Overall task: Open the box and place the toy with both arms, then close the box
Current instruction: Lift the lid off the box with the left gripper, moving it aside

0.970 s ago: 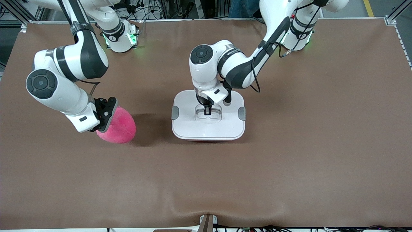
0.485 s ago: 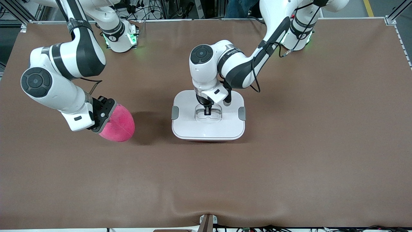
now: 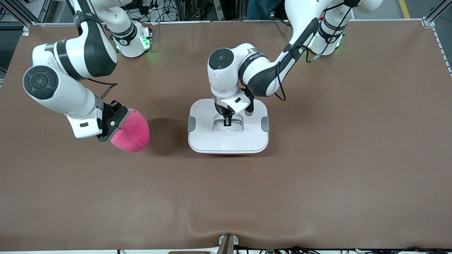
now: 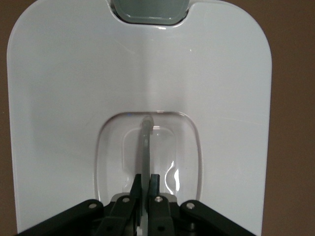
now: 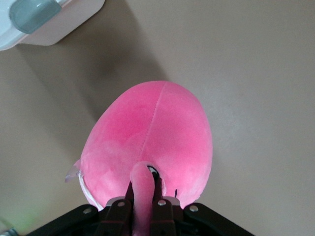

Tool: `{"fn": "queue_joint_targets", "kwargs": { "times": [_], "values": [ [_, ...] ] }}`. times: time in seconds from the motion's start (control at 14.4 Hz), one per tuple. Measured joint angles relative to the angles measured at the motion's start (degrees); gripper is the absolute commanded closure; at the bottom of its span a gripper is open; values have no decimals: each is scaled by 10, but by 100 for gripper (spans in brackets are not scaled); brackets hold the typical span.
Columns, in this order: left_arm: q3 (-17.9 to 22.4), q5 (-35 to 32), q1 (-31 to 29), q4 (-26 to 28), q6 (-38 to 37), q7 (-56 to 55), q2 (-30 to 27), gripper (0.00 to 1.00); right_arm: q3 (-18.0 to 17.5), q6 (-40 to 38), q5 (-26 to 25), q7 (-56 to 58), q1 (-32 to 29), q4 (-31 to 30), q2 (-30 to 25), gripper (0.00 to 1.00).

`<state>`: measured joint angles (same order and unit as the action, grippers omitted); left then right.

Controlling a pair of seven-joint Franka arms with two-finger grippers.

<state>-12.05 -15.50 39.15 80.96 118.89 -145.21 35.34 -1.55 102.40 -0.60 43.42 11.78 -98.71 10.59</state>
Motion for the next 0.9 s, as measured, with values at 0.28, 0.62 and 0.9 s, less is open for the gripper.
{"fn": "queue_joint_targets", "kwargs": {
  "times": [0.28,0.62,0.9],
  "values": [
    [0,0,0,-2,-2,0,-16,100,6,-16,17,-6,-2,0,-8,100],
    [2,0,-8,-4,-27,14,-49,100,5,-29,17,-39,-1,0,-14,100],
    [3,-1,-42,-4,-41,44,-64,100,4,-35,18,-46,0,0,-15,100]
  ]
}}
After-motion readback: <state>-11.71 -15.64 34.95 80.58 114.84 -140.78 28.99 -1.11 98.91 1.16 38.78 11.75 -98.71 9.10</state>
